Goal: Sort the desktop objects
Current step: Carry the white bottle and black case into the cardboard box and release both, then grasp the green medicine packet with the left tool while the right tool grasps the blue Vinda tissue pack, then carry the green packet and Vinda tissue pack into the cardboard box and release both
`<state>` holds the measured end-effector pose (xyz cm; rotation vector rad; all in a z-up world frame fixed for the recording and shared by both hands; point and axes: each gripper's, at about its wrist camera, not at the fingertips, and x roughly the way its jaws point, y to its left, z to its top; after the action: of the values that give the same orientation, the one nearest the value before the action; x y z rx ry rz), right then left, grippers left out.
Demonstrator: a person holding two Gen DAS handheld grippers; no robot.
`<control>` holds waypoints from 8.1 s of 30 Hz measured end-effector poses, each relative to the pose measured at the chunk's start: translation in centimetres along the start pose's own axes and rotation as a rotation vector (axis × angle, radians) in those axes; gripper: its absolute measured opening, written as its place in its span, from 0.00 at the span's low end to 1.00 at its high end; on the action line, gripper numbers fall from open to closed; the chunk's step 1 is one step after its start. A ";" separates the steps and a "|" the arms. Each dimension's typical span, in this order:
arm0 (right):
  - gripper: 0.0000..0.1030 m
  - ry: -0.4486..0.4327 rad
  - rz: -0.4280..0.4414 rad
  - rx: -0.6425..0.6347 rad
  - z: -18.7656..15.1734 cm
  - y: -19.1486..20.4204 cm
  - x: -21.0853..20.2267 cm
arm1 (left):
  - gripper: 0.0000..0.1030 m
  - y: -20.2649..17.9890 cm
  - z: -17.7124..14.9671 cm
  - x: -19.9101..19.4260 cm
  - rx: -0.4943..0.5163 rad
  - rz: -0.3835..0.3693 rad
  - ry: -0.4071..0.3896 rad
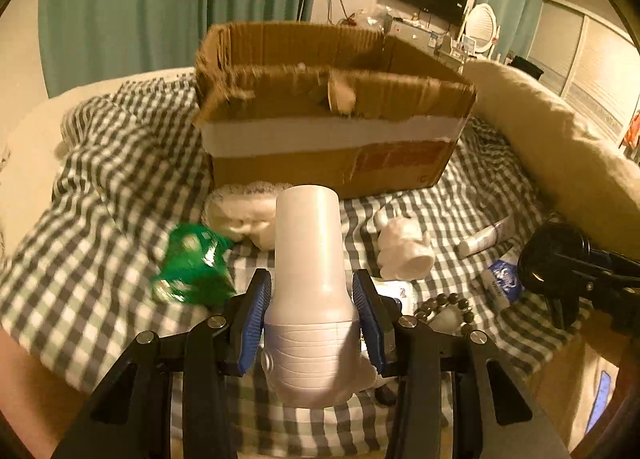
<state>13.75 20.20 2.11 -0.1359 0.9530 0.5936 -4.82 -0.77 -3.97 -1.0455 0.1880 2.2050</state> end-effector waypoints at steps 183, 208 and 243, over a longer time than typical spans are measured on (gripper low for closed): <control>0.73 0.212 -0.310 0.086 -1.5 -1.6 7.4 | 0.46 8.7 0.5 6.2 -0.186 0.221 0.105; 0.73 -0.072 -0.128 0.016 6.4 3.2 -0.5 | 0.46 1.2 7.8 -2.5 -0.039 0.022 -0.119; 0.73 -0.094 -0.160 0.225 25.5 -2.3 14.4 | 0.46 3.8 25.3 12.2 -0.029 0.047 -0.040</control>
<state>39.77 33.52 5.17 0.0166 0.9011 0.3400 -28.63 12.63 3.44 -1.0210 0.1647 2.2748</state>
